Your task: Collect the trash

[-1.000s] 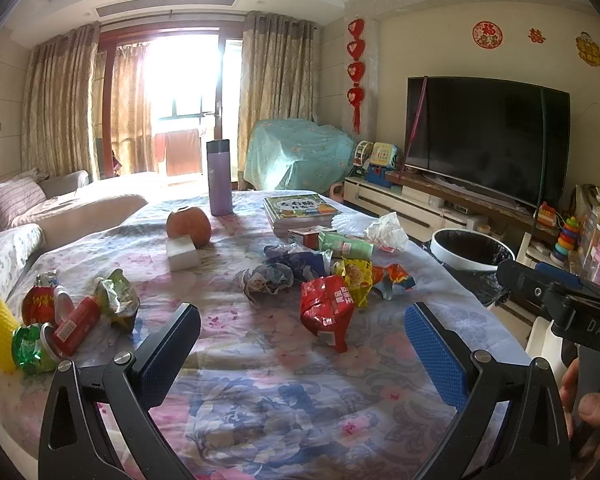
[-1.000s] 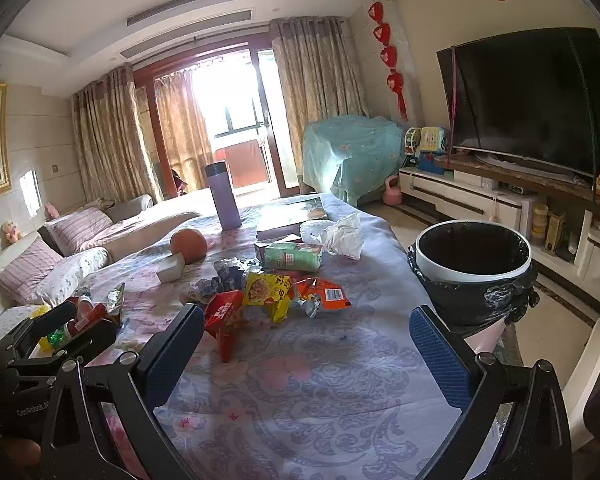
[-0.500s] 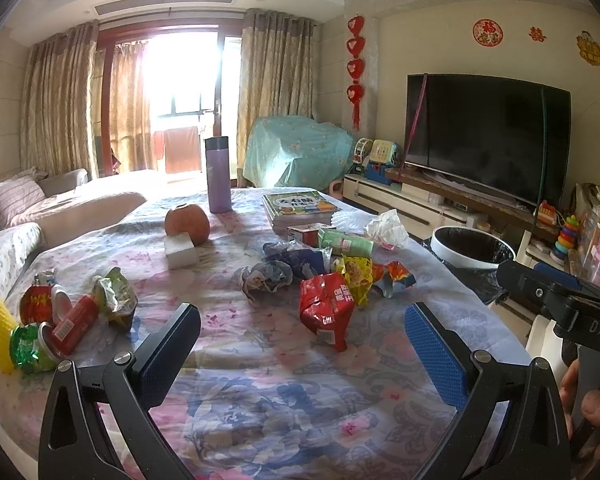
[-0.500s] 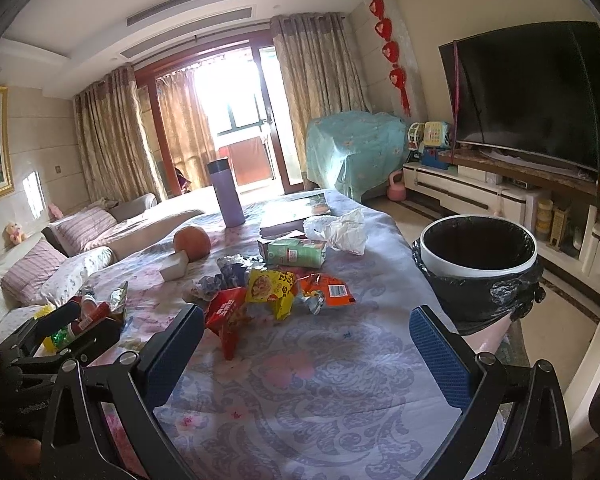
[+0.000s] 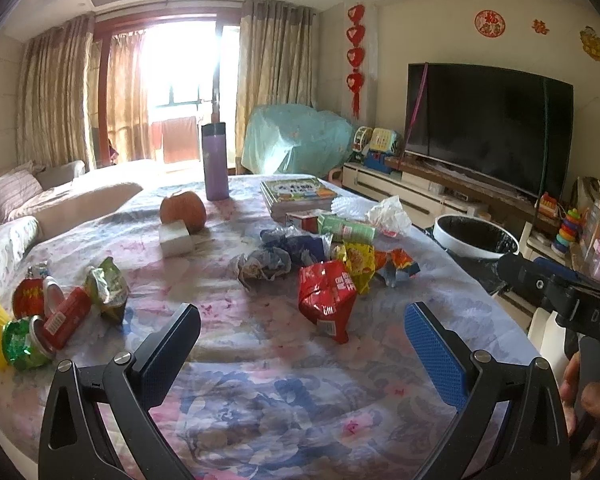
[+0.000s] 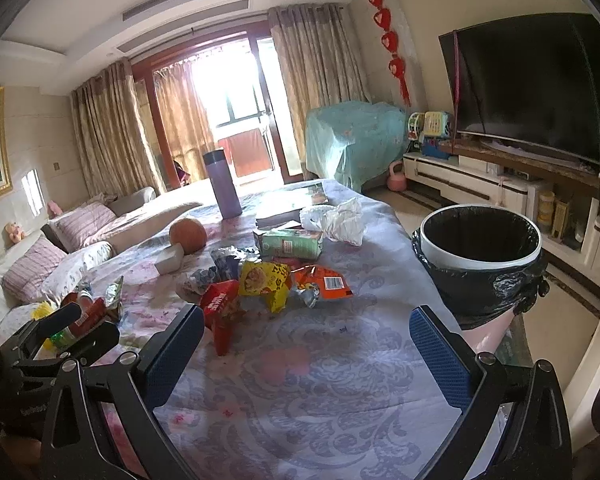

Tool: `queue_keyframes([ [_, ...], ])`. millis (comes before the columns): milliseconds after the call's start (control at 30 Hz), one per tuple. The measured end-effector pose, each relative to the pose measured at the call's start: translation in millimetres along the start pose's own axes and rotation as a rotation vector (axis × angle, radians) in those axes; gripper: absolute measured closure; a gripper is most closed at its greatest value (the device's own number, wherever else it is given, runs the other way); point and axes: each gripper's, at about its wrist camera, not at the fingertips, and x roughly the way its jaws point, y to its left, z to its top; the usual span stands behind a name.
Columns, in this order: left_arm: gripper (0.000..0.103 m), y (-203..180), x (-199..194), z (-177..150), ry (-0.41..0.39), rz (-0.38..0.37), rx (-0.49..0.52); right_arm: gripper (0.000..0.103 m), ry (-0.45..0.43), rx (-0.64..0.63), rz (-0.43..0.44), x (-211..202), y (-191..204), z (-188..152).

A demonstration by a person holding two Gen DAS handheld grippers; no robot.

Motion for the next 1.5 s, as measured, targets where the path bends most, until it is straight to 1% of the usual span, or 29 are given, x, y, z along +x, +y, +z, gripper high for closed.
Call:
queue_keyframes([
  [200,0.001,1,23,4,0.054,-0.002,-0.003,0.0,0.054,0.007,0.026,23,-8,0],
  [333,0.001,3,45,9,0.099,-0.007,-0.009,0.0,0.101,0.015,0.01,42,-15,1],
  [433,0.003,3,60,13,0.122,-0.012,-0.01,0.002,0.129,0.034,0.019,57,-21,3],
  [533,0.005,0,76,17,0.146,-0.018,-0.007,0.01,0.157,0.033,0.019,73,-23,7],
  [600,0.007,-1,85,19,0.156,-0.02,-0.005,0.021,0.172,0.025,0.016,81,-23,9],
  [633,0.008,-1,89,20,0.164,-0.021,-0.006,0.024,0.187,0.026,0.022,88,-24,10],
  [700,0.011,-1,99,22,0.187,-0.029,-0.01,0.032,0.203,0.026,0.03,96,-25,12],
  [800,0.016,-4,113,24,0.21,-0.032,-0.01,0.04,0.235,0.018,0.039,111,-25,16],
  [833,0.017,-4,117,24,0.217,-0.035,-0.009,0.041,0.24,0.017,0.044,115,-24,16],
  [900,0.021,-5,124,24,0.238,-0.037,-0.006,0.046,0.256,0.006,0.053,123,-22,17],
  [933,0.026,-6,129,24,0.247,-0.039,-0.007,0.047,0.266,-0.002,0.058,127,-21,17],
  [967,0.031,-6,133,23,0.262,-0.046,-0.011,0.05,0.276,-0.011,0.062,131,-20,17],
  [1033,0.037,-6,141,22,0.293,-0.061,-0.024,0.061,0.297,-0.03,0.061,139,-19,16],
  [1100,0.047,-4,147,22,0.316,-0.072,-0.037,0.085,0.318,-0.039,0.061,145,-18,15],
  [1133,0.052,-3,149,21,0.328,-0.086,-0.045,0.087,0.321,-0.038,0.06,146,-18,14],
  [1167,0.053,-2,150,21,0.332,-0.102,-0.055,0.089,0.319,-0.037,0.06,146,-18,14],
  [1200,0.054,-1,150,21,0.327,-0.105,-0.056,0.092,0.314,-0.038,0.062,144,-18,14],
  [1267,0.059,0,147,22,0.317,-0.115,-0.054,0.094,0.307,-0.028,0.076,139,-20,14],
  [1500,0.061,-1,133,24,0.279,-0.151,-0.048,0.096,0.276,0.018,0.08,113,-32,12],
])
